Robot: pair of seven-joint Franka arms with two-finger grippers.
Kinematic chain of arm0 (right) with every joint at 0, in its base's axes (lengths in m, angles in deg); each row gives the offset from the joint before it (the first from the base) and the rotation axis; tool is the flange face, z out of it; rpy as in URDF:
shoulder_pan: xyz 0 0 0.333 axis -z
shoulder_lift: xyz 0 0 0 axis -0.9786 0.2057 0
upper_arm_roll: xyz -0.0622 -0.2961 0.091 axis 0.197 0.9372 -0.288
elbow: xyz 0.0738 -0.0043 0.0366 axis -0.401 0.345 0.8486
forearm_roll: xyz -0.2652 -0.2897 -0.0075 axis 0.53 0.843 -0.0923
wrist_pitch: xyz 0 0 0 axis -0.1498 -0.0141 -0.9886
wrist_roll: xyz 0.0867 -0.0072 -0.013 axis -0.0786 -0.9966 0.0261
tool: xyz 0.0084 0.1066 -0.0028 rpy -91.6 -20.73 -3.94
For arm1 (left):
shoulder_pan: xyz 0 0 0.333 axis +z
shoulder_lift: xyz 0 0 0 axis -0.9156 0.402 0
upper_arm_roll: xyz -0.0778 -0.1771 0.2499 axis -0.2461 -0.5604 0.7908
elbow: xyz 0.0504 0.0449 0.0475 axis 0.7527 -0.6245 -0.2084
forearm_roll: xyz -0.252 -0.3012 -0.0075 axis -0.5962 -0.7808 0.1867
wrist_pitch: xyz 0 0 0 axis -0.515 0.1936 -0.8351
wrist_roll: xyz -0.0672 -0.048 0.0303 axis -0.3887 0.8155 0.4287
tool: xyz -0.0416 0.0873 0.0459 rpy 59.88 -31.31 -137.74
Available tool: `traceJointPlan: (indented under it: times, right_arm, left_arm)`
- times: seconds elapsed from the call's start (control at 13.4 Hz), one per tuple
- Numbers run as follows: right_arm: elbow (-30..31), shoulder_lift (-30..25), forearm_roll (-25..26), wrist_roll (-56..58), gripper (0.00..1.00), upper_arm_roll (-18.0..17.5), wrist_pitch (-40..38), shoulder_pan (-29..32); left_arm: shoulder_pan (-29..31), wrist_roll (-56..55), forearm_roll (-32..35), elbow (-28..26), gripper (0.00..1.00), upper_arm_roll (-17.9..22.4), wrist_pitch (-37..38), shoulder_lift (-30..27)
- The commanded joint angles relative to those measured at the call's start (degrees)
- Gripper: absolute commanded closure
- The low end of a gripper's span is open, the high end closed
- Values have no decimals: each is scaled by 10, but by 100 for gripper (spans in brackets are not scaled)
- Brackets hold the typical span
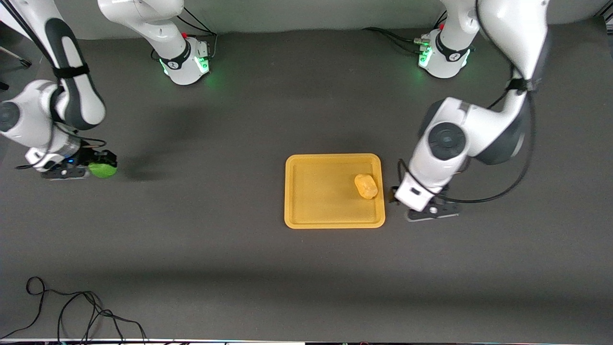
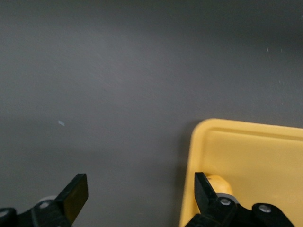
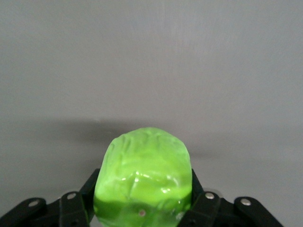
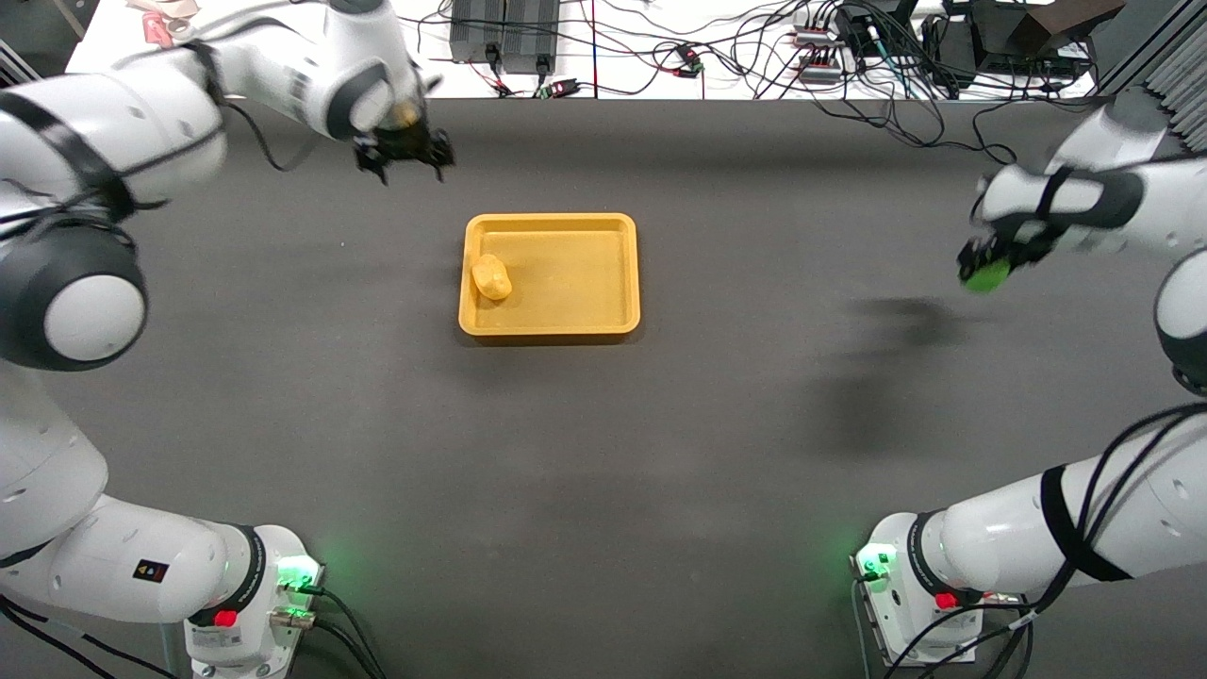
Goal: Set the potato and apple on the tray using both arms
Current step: 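Lift the apple with the right gripper while the left gripper withdraws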
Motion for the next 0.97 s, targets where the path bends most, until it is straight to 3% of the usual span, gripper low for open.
traceJointPlan:
  times: [0.0,0.15,0.37,0.45,0.6,0.9]
  right_arm:
    - [-169,-5,-10,-15,50,3,-176,-48]
    - [-270,8,-10,-59,50,3,-247,-113]
    - [-363,52,-17,-166,50,2,-268,-214]
    - [-391,75,-43,-219,50,2,-268,-251]
    - [-462,147,-102,-340,50,2,-269,-320]
    - [-594,287,-136,-601,50,-3,-269,-450]
  left_arm:
    - [61,137,-72,-9,0,-2,71,-64]
    - [107,212,-106,-8,0,-2,106,-115]
    - [148,278,-103,-10,0,3,157,-162]
    - [158,291,-101,-12,0,4,174,-175]
    - [168,292,-100,-14,0,7,206,-198]
    - [170,293,-100,-12,0,17,215,-216]
